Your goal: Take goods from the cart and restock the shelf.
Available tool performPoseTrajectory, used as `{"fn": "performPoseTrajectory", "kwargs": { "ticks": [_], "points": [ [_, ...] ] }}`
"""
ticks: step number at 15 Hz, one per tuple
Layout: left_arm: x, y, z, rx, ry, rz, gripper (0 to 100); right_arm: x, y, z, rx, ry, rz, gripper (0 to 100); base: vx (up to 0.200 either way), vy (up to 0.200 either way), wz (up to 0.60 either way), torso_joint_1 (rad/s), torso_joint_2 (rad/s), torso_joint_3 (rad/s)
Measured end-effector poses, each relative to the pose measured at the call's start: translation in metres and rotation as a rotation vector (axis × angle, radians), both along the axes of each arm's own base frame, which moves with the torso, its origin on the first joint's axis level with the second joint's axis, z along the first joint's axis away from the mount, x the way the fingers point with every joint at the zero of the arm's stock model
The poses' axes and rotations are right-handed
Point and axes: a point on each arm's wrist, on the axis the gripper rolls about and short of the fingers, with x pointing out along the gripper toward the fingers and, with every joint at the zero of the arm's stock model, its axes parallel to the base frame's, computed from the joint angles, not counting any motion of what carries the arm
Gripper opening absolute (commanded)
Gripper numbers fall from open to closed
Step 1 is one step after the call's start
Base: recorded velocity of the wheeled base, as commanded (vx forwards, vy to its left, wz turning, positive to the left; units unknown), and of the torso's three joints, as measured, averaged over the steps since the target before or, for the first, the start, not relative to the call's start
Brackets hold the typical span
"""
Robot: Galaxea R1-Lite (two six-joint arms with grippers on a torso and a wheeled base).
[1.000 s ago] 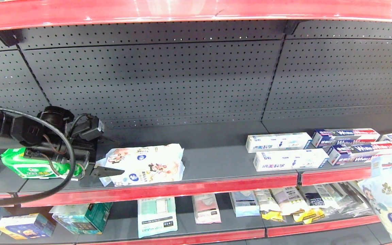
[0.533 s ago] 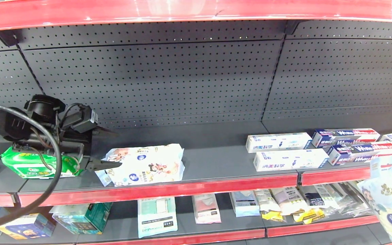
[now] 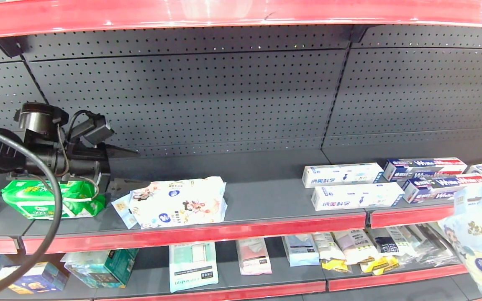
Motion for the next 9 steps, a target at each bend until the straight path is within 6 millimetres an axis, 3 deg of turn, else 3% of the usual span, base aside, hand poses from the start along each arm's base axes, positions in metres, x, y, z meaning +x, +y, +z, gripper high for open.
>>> {"fn": "performPoseTrajectory", "kwargs": {
  "ticks": [4,9],
  "points": [
    [0.011,-0.008,0.000,-0.051,-0.111,0.182,100,0.000,0.000,0.000,0.001,0.001,0.002,0,0.000,0.000,0.00,0.000,0.00,0.000],
    [0.001,-0.042,-0.012,-0.244,-0.105,0.568,100,0.001,0.000,0.000,0.005,0.001,0.005,0,0.000,0.000,0.00,0.000,0.00,0.000]
  ]
}}
